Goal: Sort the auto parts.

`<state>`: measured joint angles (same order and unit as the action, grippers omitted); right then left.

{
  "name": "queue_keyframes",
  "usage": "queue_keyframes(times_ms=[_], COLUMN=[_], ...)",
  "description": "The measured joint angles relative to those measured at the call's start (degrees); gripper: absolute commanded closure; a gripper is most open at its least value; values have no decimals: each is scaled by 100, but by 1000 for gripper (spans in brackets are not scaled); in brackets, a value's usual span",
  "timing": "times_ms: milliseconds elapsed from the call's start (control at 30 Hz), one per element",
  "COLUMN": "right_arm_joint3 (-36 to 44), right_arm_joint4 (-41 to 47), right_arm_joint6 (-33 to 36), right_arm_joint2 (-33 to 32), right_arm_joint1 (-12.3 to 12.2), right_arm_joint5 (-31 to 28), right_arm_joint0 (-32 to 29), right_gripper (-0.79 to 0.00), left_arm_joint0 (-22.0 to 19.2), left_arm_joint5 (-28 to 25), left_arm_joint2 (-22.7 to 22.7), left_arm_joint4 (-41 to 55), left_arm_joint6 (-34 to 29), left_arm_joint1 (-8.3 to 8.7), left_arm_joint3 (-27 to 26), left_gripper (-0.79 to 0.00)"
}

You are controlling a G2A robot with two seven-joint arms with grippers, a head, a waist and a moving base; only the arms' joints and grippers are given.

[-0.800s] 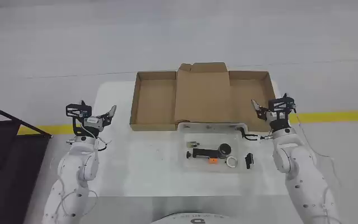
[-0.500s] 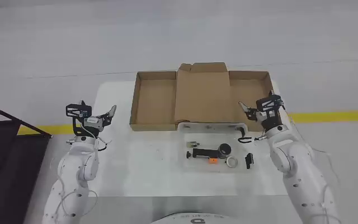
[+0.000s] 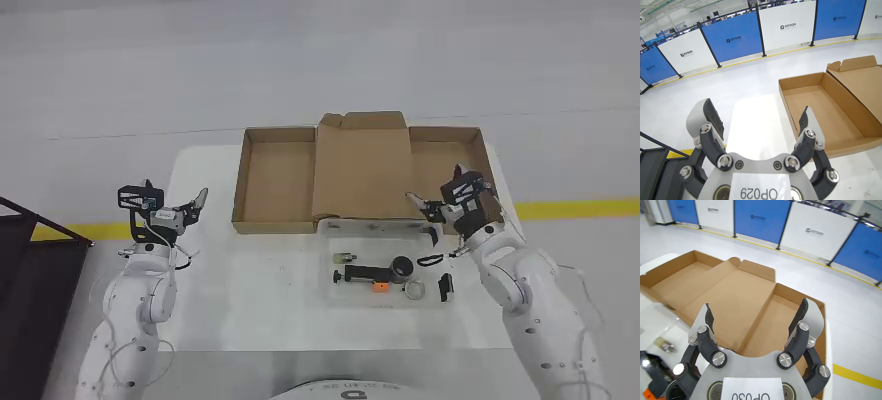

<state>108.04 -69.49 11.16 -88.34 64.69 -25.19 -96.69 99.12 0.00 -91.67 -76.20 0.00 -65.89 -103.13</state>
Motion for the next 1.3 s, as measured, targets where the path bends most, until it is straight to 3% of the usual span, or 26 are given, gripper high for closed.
queue_keyframes(times_ms=[133, 233, 300, 433, 633, 800, 967, 1167, 1300], right_arm_joint3=[-49, 79, 182, 349, 465, 430, 387, 364, 381], right_arm_joint4=[709, 916, 977, 1007, 725, 454, 214, 103, 37], right_arm_joint6=[672, 1297, 1661, 2118, 2585, 2964, 3217, 3410, 3556], right_arm_joint2=[-215, -305, -313, -373, -430, -255, 26, 211, 341], right_arm_joint1=[-121, -198, -241, -312, -386, -431, -451, -485, -508], right_arm_joint5=[-1965, -2707, -2956, -3175, -2998, -2896, -2700, -2583, -2501], right_arm_joint0=[94, 85, 38, -58, -126, -70, 50, 128, 156], right_gripper=[-508, -465, -477, -496, -403, -413, -489, -489, -440], left_arm_joint0=[0, 0, 0, 0, 0, 0, 0, 0, 0], left_arm_joint5=[0, 0, 0, 0, 0, 0, 0, 0, 0], left_arm_joint2=[0, 0, 0, 0, 0, 0, 0, 0, 0], left_arm_joint4=[0, 0, 0, 0, 0, 0, 0, 0, 0], left_arm_joint6=[0, 0, 0, 0, 0, 0, 0, 0, 0], left_arm_joint1=[0, 0, 0, 0, 0, 0, 0, 0, 0], left_arm_joint3=[0, 0, 0, 0, 0, 0, 0, 0, 0], left_gripper=[-785, -785, -785, -785, -785, -785, -785, -785, -785])
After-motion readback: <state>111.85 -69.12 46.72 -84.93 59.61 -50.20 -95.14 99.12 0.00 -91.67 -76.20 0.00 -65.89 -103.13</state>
